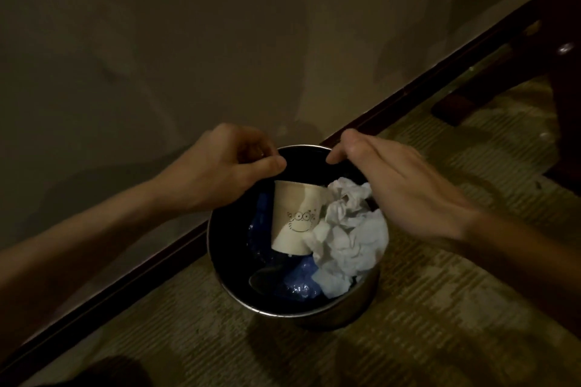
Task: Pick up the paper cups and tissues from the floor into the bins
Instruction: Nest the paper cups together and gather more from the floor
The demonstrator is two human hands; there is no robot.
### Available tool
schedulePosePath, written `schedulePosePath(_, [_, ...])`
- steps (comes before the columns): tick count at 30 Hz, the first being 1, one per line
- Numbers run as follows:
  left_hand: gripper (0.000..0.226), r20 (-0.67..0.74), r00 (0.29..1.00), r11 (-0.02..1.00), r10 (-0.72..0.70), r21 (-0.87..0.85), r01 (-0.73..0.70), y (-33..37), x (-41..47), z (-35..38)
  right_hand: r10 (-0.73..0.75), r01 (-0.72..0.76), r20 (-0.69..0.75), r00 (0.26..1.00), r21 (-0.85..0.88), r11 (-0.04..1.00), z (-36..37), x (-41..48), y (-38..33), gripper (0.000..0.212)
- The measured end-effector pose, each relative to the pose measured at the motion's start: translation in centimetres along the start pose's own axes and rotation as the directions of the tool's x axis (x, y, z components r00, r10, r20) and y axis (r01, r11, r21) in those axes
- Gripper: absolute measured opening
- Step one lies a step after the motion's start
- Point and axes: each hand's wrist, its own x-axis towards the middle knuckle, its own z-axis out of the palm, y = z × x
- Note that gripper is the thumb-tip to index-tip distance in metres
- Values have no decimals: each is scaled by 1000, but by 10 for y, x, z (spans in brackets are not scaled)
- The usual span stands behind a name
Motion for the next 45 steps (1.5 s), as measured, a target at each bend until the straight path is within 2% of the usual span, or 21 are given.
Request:
schedulePosePath(3, [33, -2, 998, 997, 61, 44, -61, 21, 15, -1, -25, 21, -134, 991, -27, 999, -23, -12, 1, 40])
schedulePosePath(5, [36, 16, 992, 990, 123, 74, -124, 40, 29, 1, -36, 20, -192, 981, -84, 996, -47, -26, 1, 24])
schedulePosePath(7, [36, 62, 969, 962, 241, 121, -247, 63, 42, 7, -31, -14, -195, 980, -222, 975, -73, -45, 1, 23])
schedulePosePath(9, [37, 147, 908, 891, 393, 183, -416, 88, 56, 17, 8, -87, -204, 979, -383, 920, -95, -68, -1, 27])
schedulePosePath(11, [37, 267, 817, 795, 510, 215, -567, 120, 69, 35, 99, -214, -262, 960, -459, 862, -114, -97, 0, 26])
schedulePosePath(13, [36, 350, 725, 721, 593, 171, -671, 154, 81, 65, 218, -354, -308, 926, -506, 787, -133, -129, 9, 28])
schedulePosePath(16, [38, 422, 608, 657, 672, 38, -753, 206, 90, 133, 390, -550, -392, 833, -515, 658, -166, -185, 35, 26])
schedulePosePath(18, [39, 443, 576, 648, 687, -13, -762, 242, 89, 182, 450, -630, -445, 774, -471, 618, -190, -224, 56, 18])
schedulePosePath(23, [39, 534, 592, 769, 603, -193, -609, 319, 96, 304, 566, -770, -535, 627, -318, 553, -252, -305, 131, 5])
schedulePosePath(27, [31, 594, 632, 847, 498, -177, -501, 375, 112, 388, 589, -838, -634, 501, -184, 515, -292, -359, 201, 16])
schedulePosePath(30, [23, 606, 686, 897, 402, -113, -426, 415, 122, 443, 612, -873, -656, 441, -157, 461, -322, -387, 244, 28])
schedulePosePath(33, [19, 604, 725, 929, 330, -73, -362, 448, 136, 490, 593, -901, -688, 417, -226, 371, -351, -412, 278, 44])
schedulePosePath(37, [36, 548, 806, 974, 223, -91, -208, 477, 155, 538, 557, -913, -727, 401, -268, 307, -385, -436, 318, 58])
schedulePosePath(42, [62, 467, 873, 986, 137, -150, -74, 490, 160, 580, 527, -911, -750, 400, -261, 320, -414, -457, 353, 69])
schedulePosePath(45, [78, 443, 894, 987, 63, -159, 9, 493, 163, 596, 525, -906, -743, 415, -282, 317, -424, -465, 367, 68])
